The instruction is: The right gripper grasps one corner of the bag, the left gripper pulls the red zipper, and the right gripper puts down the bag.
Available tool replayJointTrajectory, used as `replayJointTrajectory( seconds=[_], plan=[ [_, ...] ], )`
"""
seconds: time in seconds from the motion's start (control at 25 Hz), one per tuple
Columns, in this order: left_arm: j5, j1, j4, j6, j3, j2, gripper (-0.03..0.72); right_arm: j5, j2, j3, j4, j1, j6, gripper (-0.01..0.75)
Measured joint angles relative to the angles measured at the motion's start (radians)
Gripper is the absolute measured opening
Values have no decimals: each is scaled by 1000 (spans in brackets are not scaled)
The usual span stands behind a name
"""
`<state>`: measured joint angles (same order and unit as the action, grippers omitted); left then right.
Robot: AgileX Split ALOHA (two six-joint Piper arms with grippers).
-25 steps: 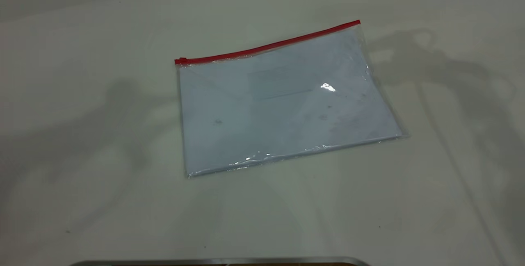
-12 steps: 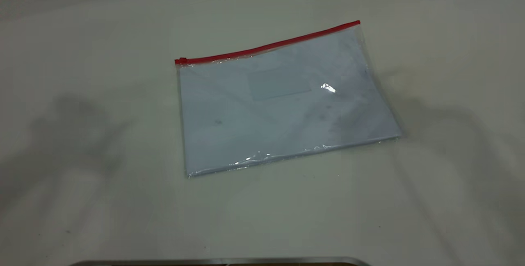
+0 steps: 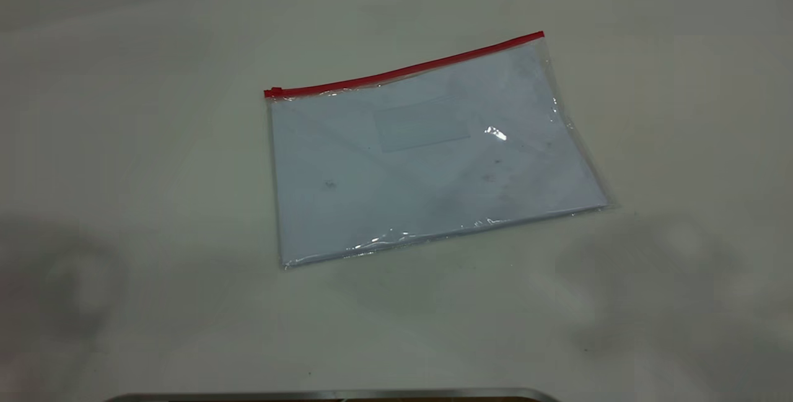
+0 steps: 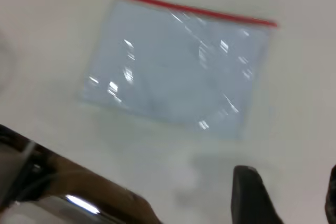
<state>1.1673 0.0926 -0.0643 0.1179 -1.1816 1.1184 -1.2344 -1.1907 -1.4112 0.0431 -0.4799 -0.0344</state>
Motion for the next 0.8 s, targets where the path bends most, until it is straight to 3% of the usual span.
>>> replayJointTrajectory(
  seconds=[0.44,0.64,0.8],
  plan=[
    [-10,0,2,-4,465,-309,447,1,359,742,-183,0,-126,384],
    [-41,0,2,-4,613,-451,447,98,480,915,-184,0,-129,383],
    [-47,0,2,-4,685,-563,447,128,535,927,-185,0,-107,383]
  ],
)
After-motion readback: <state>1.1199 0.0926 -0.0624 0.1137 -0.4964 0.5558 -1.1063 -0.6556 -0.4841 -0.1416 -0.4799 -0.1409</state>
